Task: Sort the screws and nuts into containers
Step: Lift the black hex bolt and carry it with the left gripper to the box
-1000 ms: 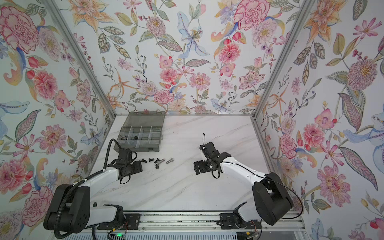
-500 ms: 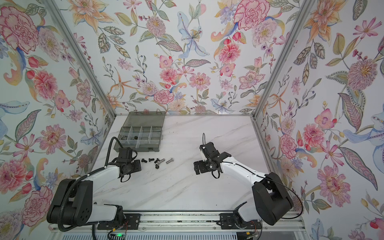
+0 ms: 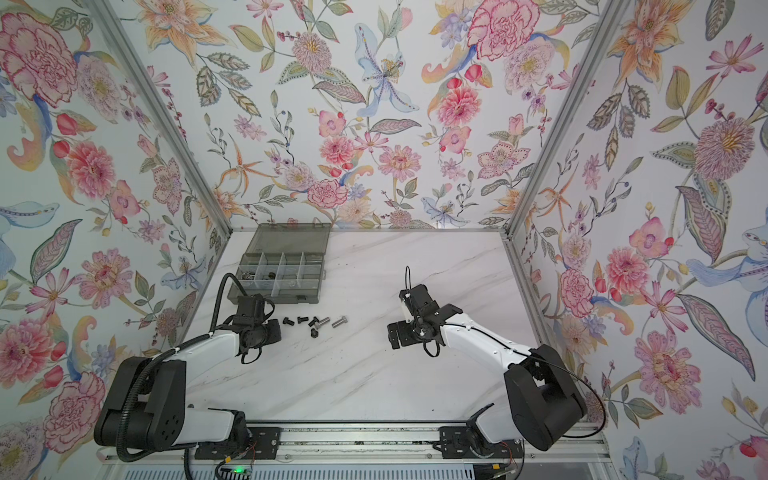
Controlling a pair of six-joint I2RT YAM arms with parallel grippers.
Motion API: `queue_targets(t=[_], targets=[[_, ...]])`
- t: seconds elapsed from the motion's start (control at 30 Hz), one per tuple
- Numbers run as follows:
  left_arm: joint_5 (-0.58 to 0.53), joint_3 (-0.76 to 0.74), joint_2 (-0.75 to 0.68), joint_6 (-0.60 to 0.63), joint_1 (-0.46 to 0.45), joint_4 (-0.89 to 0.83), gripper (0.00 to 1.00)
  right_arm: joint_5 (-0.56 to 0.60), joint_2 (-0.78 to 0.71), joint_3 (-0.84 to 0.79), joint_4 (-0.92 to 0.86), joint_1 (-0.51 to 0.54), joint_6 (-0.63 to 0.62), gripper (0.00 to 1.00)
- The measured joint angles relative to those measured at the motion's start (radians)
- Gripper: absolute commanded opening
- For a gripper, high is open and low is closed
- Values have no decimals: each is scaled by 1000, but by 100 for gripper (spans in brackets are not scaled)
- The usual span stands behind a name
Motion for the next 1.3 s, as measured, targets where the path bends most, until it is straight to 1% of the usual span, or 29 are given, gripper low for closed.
queue_targets(t=[0.1, 0.33, 0.43, 0.53, 0.63, 0.77, 0.93, 1.07, 1.3], targets=[[10, 0, -4, 0, 0, 0, 0, 0, 0, 0, 0, 0, 0, 99], [13, 3, -51, 0, 0, -23, 0, 0, 0, 0, 0, 0, 0, 99], [10, 26, -85, 0, 3, -55, 0, 0, 0, 0, 0, 0, 0, 99], [9, 93, -105, 2, 27, -85, 0, 0, 0, 0, 0, 1, 0, 99], [9, 197, -92, 12, 71, -102, 0, -1, 0, 1, 0, 3, 0, 99], [16, 347, -15, 29, 137, -97, 0, -3, 3, 5, 1, 7, 0, 99], [57, 456, 129, 39, 194, -70, 0, -3, 3, 6, 1, 8, 0, 99], [79, 497, 238, 50, 207, -57, 0, -3, 3, 6, 1, 12, 0, 99], [124, 515, 363, 55, 207, -34, 0, -3, 3, 6, 1, 12, 0, 99]])
